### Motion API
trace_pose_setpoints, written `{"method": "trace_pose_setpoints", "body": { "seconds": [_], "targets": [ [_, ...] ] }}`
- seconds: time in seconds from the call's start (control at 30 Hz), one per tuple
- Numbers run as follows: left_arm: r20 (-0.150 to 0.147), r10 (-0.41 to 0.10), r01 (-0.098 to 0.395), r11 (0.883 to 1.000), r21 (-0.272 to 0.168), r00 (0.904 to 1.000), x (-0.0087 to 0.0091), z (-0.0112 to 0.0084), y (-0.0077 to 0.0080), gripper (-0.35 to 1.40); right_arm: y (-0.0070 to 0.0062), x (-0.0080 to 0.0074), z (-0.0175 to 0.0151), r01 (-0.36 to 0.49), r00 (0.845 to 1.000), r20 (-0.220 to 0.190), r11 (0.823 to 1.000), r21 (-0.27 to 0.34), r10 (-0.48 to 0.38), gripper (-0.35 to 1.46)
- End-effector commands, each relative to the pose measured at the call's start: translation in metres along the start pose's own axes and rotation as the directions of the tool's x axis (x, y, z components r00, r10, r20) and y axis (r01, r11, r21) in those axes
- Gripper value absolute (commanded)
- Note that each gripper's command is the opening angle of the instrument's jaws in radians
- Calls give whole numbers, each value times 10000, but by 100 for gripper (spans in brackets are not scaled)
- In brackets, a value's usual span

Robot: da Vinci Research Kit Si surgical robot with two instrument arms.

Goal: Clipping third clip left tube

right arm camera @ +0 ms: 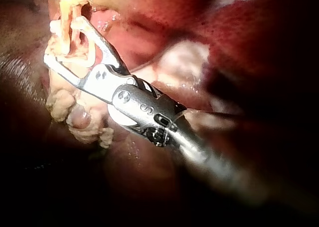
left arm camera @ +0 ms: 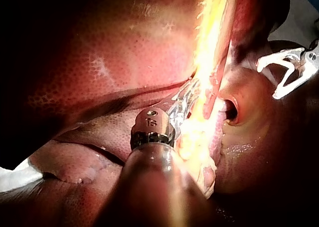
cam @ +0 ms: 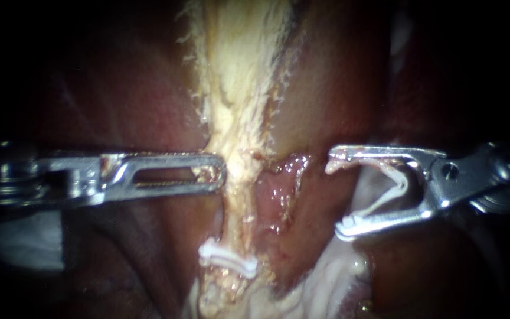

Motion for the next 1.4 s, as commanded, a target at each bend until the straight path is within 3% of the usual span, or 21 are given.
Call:
{"method": "trace_pose_setpoints", "body": {
  "seconds": [0.03,0.2,0.33,0.47,0.6,0.67,0.83,1.13,1.4],
  "targets": [
    [1,-3,3,10000,0,10000,0,0,0,-35,0,1,0,1,10000,5,10000,-4,-1,60],
    [-109,-90,90,9999,68,9999,-4,-20,-5,-35,-2,-1,2,82,10000,-9,10000,49,-82,60],
    [-51,-129,128,9999,-64,9999,-7,-45,-10,-35,-3,-4,7,-70,10000,-34,9999,89,70,60],
    [39,-196,196,9998,-80,9998,-5,-58,-11,-35,-7,-9,16,-423,9991,-12,9990,146,423,60],
    [51,-185,186,9998,-90,9998,-5,-61,-9,-35,-11,-19,32,-872,9958,317,9958,294,863,59],
    [50,-185,185,9998,-90,9998,-5,-61,-8,-35,-11,-26,42,-1130,9933,288,9929,359,1120,59],
    [49,-184,184,9998,-89,9998,-4,-61,-8,-35,-10,-53,75,-1568,9864,593,9860,561,1535,59],
    [52,-187,187,9998,-92,9998,-4,-62,-9,-35,0,-93,125,-1922,9786,888,9789,698,1859,59],
    [58,-191,192,9998,-98,9998,-2,-64,-11,-35,10,-112,149,-2020,9758,999,9769,701,1946,59]
  ]
}}
